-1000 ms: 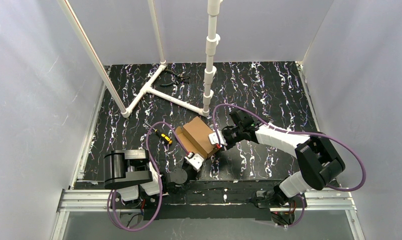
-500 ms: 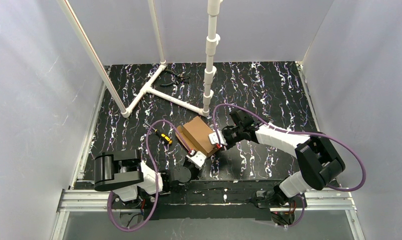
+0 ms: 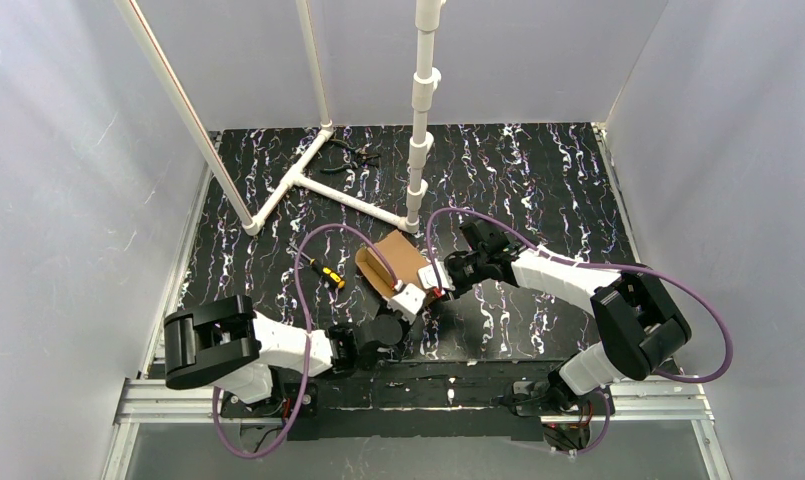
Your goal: Fold the paper box
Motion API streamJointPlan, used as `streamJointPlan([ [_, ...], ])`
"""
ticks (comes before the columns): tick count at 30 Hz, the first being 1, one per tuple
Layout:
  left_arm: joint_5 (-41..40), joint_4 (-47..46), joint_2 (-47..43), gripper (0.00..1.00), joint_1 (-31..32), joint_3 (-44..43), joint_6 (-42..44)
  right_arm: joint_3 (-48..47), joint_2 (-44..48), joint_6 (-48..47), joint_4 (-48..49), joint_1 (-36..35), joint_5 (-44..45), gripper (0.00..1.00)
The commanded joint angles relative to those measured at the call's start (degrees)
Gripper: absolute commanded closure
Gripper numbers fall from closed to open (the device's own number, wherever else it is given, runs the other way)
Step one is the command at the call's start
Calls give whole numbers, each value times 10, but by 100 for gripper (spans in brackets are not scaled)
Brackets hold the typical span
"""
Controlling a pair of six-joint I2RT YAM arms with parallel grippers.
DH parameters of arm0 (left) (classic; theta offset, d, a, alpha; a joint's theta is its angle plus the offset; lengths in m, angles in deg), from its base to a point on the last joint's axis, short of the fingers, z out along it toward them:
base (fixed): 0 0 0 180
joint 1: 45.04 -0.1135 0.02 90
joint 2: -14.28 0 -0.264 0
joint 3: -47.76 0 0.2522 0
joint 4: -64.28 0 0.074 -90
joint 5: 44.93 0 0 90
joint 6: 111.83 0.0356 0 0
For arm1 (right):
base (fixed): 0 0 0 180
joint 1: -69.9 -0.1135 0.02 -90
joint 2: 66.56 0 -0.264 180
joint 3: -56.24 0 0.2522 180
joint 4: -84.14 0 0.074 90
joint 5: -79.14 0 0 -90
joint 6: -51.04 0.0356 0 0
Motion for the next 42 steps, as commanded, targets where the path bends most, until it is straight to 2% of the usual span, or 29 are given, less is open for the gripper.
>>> streamJointPlan([
  [1,33,-5,-30,100,-38,-47,-44,10,-21,6,-45,-3,9,60],
  [7,72,17,-42,100,-44,-63,-60,10,-22,5,-46,-3,10,60],
  [10,74,27,-64,87,-44,-60,-64,9,-21,2,-48,-3,12,60],
  [14,59,57,-125,64,-46,-43,-83,9,-19,0,-51,-3,14,59],
  [19,49,133,-217,50,-50,-18,-109,8,-18,-8,-60,-3,10,59],
  [22,32,200,-282,45,-57,1,-141,7,-14,-14,-67,-2,9,57],
  [25,12,314,-358,43,-84,17,-225,5,-5,-20,-78,-1,6,51],
  [29,13,473,-448,43,-137,31,-340,-17,10,-34,-129,1,-5,34],
  [33,45,493,-466,42,-175,48,-368,-45,35,-21,-172,1,-5,25],
  [38,58,499,-392,43,-212,28,-404,-102,55,8,-247,6,-5,22],
  [40,58,491,-354,46,-226,20,-414,-114,58,20,-265,12,-17,21],
  [42,54,481,-325,54,-245,13,-431,-121,59,56,-262,23,-34,21],
])
